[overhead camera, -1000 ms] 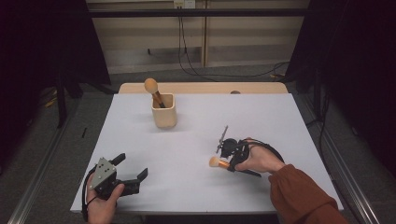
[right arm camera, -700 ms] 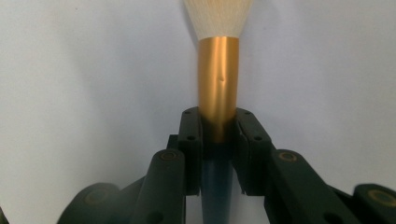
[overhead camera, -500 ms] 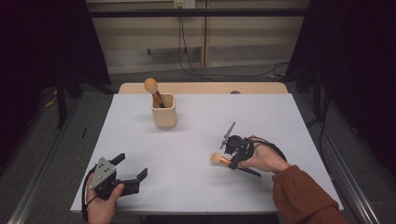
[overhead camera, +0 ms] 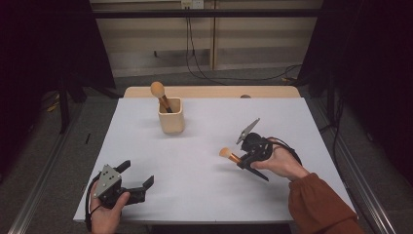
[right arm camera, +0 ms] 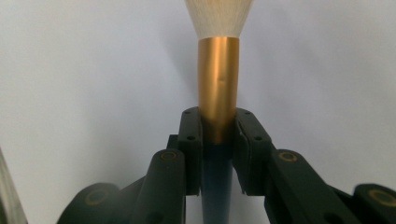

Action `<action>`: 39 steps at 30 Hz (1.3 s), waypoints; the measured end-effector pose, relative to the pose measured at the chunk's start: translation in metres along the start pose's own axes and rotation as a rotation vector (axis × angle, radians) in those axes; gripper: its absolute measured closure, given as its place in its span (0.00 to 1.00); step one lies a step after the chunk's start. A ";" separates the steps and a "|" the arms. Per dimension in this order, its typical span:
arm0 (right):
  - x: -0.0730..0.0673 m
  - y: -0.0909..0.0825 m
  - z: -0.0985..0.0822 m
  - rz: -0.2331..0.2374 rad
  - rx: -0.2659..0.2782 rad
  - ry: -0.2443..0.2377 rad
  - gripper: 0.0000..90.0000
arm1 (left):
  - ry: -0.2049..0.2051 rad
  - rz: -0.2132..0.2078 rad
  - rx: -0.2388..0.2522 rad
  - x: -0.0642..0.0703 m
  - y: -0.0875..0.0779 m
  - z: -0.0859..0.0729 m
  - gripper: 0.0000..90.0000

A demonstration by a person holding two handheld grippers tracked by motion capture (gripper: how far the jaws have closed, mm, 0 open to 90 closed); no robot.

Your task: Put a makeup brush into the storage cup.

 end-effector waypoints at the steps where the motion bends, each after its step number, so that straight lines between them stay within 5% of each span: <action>1: 0.001 -0.001 0.000 -0.005 0.007 0.002 0.83 | 0.000 0.000 0.000 0.000 0.000 0.000 0.03; 19: 0.009 -0.019 0.008 -0.012 0.313 0.083 0.83 | 0.002 0.000 -0.002 0.000 0.000 0.000 0.03; 39: 0.009 -0.033 0.016 -0.041 0.603 0.058 0.83 | -0.006 0.002 -0.002 0.001 0.000 0.000 0.03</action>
Point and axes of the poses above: each handheld gripper's, and its own axes: y roughly forward along the jaws, z roughly out of its top, x roughly to its right, the point moved 10 cm from there along y, roughly forward along the jaws, and after that the axes turned 10 degrees about z, right-handed, at the moved point
